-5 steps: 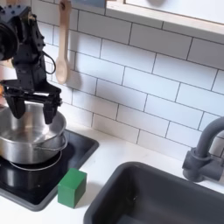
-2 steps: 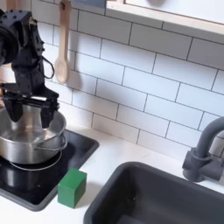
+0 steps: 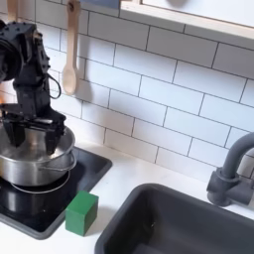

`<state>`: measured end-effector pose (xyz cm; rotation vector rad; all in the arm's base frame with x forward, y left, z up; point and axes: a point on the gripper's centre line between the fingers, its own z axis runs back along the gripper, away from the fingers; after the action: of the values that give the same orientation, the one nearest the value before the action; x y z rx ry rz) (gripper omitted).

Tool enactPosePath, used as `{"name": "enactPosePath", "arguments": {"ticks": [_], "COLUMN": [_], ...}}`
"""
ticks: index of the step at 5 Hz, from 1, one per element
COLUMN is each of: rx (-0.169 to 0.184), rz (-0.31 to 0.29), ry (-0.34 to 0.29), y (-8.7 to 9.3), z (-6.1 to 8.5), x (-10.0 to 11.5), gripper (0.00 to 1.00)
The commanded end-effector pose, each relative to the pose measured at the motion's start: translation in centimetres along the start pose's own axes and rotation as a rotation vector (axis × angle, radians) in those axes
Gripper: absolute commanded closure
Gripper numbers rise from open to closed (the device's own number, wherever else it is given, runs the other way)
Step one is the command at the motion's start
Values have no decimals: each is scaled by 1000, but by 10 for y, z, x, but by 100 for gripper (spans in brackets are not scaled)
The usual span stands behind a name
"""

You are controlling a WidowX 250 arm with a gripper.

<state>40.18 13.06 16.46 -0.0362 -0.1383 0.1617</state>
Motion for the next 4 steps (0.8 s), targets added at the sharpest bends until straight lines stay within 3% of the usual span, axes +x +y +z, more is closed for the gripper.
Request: {"name": "enactPosePath", "arguments": {"ticks": [1,4], "rx": [1,11], "rz": [-5,37], "ry": [14,27], "y": [0,9], "z": [-8,-15], "x": [-3,6], "gripper": [0,0]}}
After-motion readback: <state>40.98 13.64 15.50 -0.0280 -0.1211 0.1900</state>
